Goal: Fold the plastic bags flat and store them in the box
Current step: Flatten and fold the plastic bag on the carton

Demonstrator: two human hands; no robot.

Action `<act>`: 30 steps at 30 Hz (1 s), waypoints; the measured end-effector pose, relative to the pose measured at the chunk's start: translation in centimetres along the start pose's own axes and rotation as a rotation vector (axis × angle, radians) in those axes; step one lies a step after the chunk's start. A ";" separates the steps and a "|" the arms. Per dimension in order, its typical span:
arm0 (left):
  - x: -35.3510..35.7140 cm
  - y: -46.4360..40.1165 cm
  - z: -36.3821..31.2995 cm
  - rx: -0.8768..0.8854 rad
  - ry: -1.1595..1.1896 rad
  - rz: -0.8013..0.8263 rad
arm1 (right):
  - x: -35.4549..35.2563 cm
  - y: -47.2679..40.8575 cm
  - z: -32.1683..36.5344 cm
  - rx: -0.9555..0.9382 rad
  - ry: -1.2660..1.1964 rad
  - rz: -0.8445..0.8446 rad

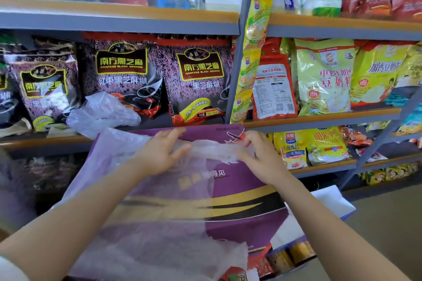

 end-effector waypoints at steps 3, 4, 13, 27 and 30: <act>-0.7 -1.7 1.7 -0.027 -0.111 0.058 | -0.2 -2.0 0.5 0.054 -0.076 -0.056; -0.8 -2.2 2.2 -0.018 -0.173 0.075 | 0.0 -2.7 0.7 0.079 -0.085 0.001; -1.3 -1.8 5.1 0.049 -0.252 -0.064 | 1.6 -3.6 1.2 -0.065 -0.219 0.275; -4.0 -1.0 5.4 0.043 0.057 -0.347 | -0.1 -5.0 -1.0 0.275 -0.464 -0.066; -3.5 -1.3 5.9 0.002 0.018 -0.223 | -0.3 -5.1 -1.8 0.229 -0.370 -0.048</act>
Point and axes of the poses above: each hand's wrist, its own y-axis away from the middle knuckle, its own x-axis out of the palm, z = x × y, the point moved 3 cm from there along -y, towards the middle knuckle, and after that the axes turned 12 degrees about -x, right-handed, at the moved point
